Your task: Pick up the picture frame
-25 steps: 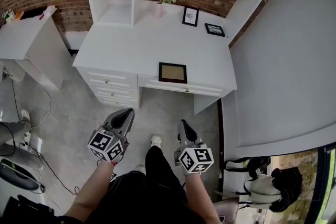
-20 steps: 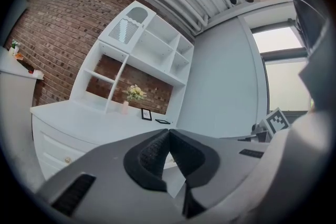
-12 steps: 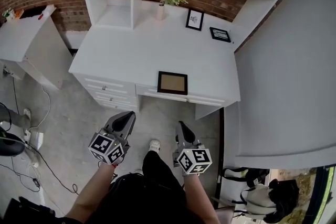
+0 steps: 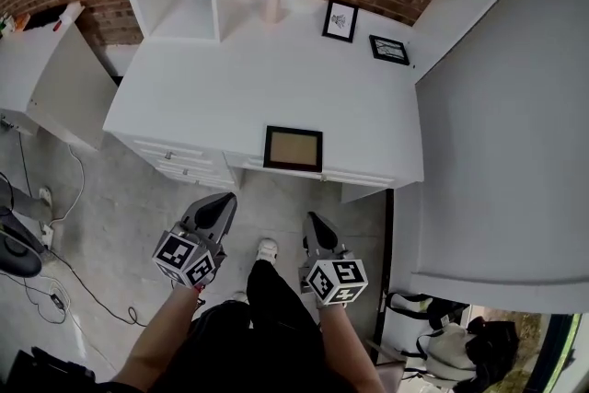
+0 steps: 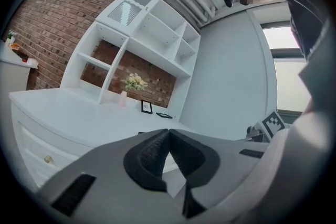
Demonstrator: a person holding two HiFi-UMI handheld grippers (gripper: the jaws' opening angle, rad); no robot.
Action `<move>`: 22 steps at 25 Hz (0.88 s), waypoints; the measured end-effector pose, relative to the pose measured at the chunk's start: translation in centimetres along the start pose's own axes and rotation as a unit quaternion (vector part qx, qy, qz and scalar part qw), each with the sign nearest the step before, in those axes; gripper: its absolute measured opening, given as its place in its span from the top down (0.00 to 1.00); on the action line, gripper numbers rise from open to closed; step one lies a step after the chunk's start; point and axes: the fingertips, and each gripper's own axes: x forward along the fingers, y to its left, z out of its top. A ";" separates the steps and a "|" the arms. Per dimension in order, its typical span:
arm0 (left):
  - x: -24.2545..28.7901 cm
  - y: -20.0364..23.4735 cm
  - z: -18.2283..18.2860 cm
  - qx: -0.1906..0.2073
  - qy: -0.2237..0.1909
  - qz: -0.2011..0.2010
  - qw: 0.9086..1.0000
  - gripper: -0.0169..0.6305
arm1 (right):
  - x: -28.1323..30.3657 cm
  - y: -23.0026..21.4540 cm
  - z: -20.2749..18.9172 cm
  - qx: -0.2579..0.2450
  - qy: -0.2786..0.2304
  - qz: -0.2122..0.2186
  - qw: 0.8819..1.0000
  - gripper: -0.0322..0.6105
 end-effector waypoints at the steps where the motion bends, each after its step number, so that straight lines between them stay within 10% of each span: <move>1: 0.4 0.0 -0.2 0.000 0.003 -0.001 1.000 0.96 | 0.3 -0.3 -0.1 0.003 0.002 0.001 1.000 0.95; 22: 4.5 3.2 -1.8 -0.018 0.034 0.047 0.998 0.96 | 6.7 -2.0 -3.1 0.158 0.063 0.104 0.980 0.89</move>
